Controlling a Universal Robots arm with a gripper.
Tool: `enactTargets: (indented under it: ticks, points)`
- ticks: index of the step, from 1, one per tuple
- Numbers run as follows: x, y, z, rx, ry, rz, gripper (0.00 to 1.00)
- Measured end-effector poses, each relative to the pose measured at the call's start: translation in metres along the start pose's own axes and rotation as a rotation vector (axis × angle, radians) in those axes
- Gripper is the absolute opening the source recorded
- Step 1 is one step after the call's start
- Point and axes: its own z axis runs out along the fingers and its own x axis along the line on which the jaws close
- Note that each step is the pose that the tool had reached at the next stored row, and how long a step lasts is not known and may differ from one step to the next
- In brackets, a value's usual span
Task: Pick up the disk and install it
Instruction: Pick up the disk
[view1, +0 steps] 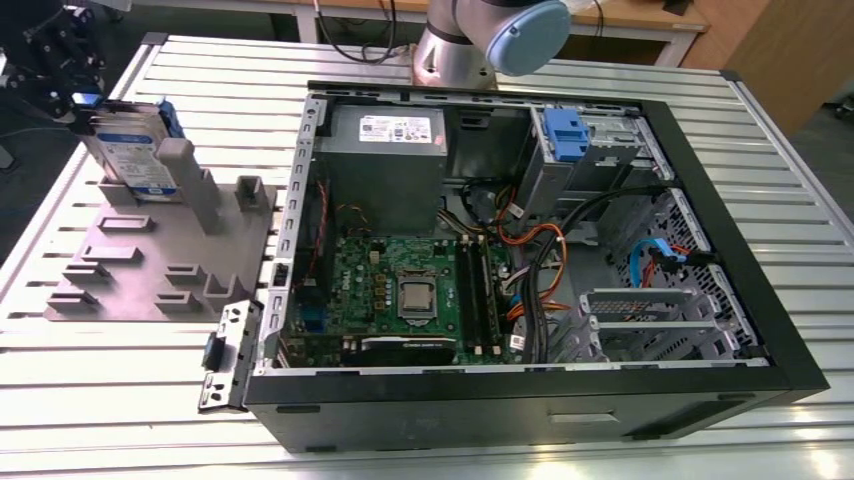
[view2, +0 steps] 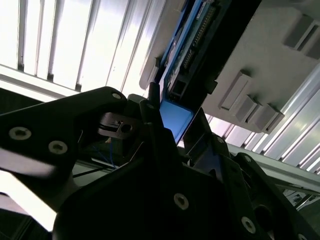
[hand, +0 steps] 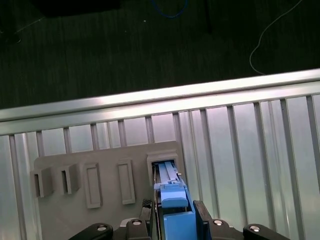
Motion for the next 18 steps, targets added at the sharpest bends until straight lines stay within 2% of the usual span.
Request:
enactTargets:
  ticks: [10, 18]
  points:
    - [0.0002, 0.0003, 0.0064, -0.0002, -0.0003, 0.0, 0.45]
    - [0.0002, 0.0002, 0.0069, -0.0002, -0.0002, 0.0, 0.45]
